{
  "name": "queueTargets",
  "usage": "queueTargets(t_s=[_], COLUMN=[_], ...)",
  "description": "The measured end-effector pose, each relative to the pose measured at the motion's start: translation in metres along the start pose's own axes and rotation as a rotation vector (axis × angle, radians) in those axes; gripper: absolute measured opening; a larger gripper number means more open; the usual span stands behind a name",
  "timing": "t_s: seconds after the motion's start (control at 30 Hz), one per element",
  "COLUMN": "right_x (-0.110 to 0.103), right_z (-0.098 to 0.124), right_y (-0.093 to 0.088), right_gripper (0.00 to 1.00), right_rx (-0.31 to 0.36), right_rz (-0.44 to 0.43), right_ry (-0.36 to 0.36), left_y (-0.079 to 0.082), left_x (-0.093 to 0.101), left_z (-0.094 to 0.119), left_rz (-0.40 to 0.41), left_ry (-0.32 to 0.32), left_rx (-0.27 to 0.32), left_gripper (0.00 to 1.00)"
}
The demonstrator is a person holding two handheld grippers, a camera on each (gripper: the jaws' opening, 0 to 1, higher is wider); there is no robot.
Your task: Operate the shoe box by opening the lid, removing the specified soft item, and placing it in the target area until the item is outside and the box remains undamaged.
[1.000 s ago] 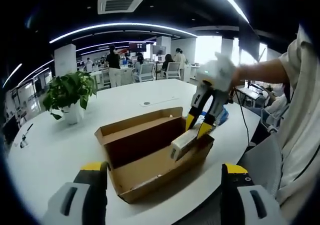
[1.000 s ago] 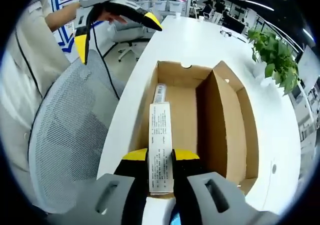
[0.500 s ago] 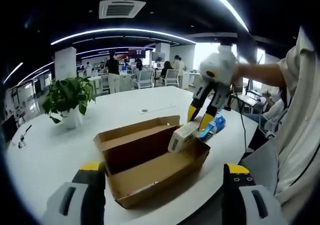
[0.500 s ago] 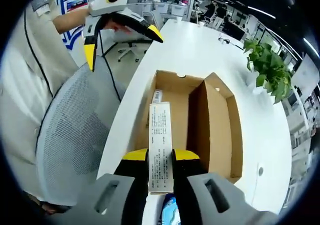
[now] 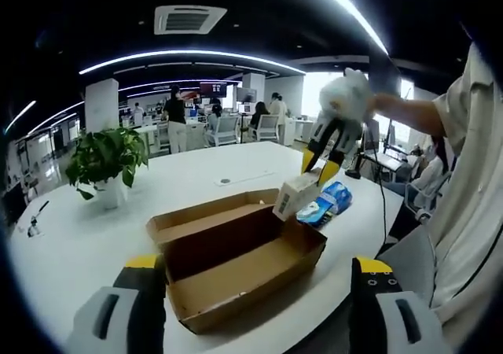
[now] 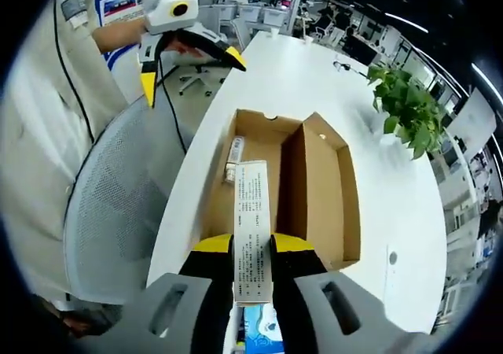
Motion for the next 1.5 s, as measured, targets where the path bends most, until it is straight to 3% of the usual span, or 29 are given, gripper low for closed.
queueTargets(t_s=[0.8,1.5], right_x=[0.026,0.046], right_z=[0.044,0.060], right_y=[-0.072,-0.148], right_gripper=[0.15,0.15], right_rx=[-0.070,-0.164], right_rz=[-0.075,-0.138], right_ry=[-0.052,-0.067], left_y=[-0.001,-0.006], left_x=[0.007,0.000], left_z=[0.000,-0.001], left_rz=[-0.010,0.012], left_ry=[0.006,0.034], left_rx=[-0.024,-0.034], left_gripper=[1.00,0.99])
Point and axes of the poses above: the point that each gripper's makers call its tool centre point, and the gripper's own axes: z roughly backward along the fingers, x roughly to its right, y roughly out of its top, the point moved 6 cm from there along z, roughly backward along the fingers, and after that the axes turned 12 degrees about -x, right-handed, at the moved point
